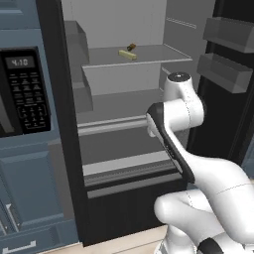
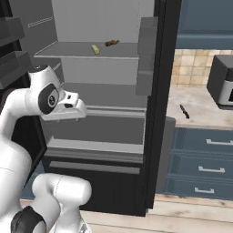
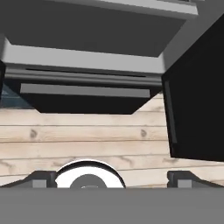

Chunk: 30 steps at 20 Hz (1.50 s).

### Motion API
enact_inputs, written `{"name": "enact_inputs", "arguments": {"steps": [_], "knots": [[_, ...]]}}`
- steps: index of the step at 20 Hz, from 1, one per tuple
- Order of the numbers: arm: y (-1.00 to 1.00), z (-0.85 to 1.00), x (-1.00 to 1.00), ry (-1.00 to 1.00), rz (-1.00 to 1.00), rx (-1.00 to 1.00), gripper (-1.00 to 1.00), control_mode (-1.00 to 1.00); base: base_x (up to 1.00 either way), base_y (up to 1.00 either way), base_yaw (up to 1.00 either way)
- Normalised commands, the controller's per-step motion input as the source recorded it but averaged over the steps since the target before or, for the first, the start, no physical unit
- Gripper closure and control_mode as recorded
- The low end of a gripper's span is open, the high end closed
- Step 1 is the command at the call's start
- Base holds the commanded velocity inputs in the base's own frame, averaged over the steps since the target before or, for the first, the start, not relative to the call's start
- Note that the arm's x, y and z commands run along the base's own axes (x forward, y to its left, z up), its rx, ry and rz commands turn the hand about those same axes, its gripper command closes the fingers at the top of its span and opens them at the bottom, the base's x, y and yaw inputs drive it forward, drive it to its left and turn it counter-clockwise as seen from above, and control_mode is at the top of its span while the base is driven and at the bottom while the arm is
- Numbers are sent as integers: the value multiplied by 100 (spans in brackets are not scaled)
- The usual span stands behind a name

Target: Retrieve the butter from the fridge and place it on a plate on the dining table. Then retrieve the butter knife by the fridge and place it near the plate.

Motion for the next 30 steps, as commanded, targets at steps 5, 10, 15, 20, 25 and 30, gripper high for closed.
{"name": "enact_inputs", "arguments": {"steps": [5, 10, 15, 20, 25, 30], "knots": [[-3, 0, -29, 0, -1, 5, -100, -100, 0, 0, 0], [-3, 0, -11, 3, 1, 23, -100, -100, 0, 0, 0], [0, 11, -32, 0, 0, 25, -100, -100, 0, 0, 0], [0, 18, -54, 0, 0, 2, -100, -100, 0, 0, 0], [0, 6, -51, 0, 0, -1, -100, -100, 0, 0, 0], [-4, 10, -25, -1, 0, -12, -100, -100, 0, 0, 0]]}}
